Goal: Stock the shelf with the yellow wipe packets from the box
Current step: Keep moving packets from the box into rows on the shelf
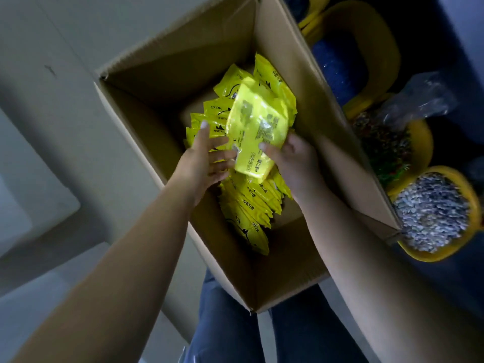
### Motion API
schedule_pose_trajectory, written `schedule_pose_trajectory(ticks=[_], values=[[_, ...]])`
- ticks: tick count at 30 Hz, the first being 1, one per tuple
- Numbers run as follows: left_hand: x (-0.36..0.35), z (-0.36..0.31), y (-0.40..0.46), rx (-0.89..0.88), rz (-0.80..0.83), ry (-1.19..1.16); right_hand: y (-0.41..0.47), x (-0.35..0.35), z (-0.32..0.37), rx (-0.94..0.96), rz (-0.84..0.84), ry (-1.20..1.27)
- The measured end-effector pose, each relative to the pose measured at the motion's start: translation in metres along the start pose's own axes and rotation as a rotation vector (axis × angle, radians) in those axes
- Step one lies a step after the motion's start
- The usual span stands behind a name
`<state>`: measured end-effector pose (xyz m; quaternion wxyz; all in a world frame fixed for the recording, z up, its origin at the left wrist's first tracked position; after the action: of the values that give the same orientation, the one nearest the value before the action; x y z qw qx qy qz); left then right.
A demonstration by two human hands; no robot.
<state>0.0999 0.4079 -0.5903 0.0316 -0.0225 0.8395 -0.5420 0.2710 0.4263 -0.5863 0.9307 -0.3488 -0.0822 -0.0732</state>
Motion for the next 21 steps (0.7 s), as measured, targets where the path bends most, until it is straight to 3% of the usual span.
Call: schedule_pose_trajectory(ticks=[3, 5, 8, 13, 18, 21], values=[[-0.023, 0.001, -0.001, 0.148, 0.208, -0.384, -0.007, -0.011, 0.02, 0.167, 0.133, -0.14], [-0.035, -0.006, -0.003, 0.161, 0.329, -0.496, -0.011, -0.018, 0.023, 0.247, 0.222, -0.282], [-0.045, -0.009, -0.001, 0.143, 0.442, -0.446, -0.02, -0.026, 0.017, 0.296, 0.344, -0.416], [-0.037, 0.01, 0.007, 0.149, 0.317, -0.335, -0.032, -0.027, -0.005, 0.199, 0.435, -0.349], [-0.032, 0.023, 0.006, 0.182, 0.317, -0.292, -0.029, -0.01, -0.008, 0.076, 0.326, -0.218], [-0.022, 0.018, 0.006, 0.169, 0.347, -0.169, -0.024, 0.005, 0.011, 0.151, 0.237, -0.256]])
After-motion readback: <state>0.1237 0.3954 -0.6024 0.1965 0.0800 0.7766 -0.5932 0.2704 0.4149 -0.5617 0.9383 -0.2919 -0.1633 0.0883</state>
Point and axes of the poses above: each hand's wrist, its own y-axis towards the middle knuckle, its own x-axis out of the back of the hand, z = x × y, the point moved 10 cm from there along y, towards the middle knuckle, and after that the axes turned 1 degree about x, right-handed, at the moved point
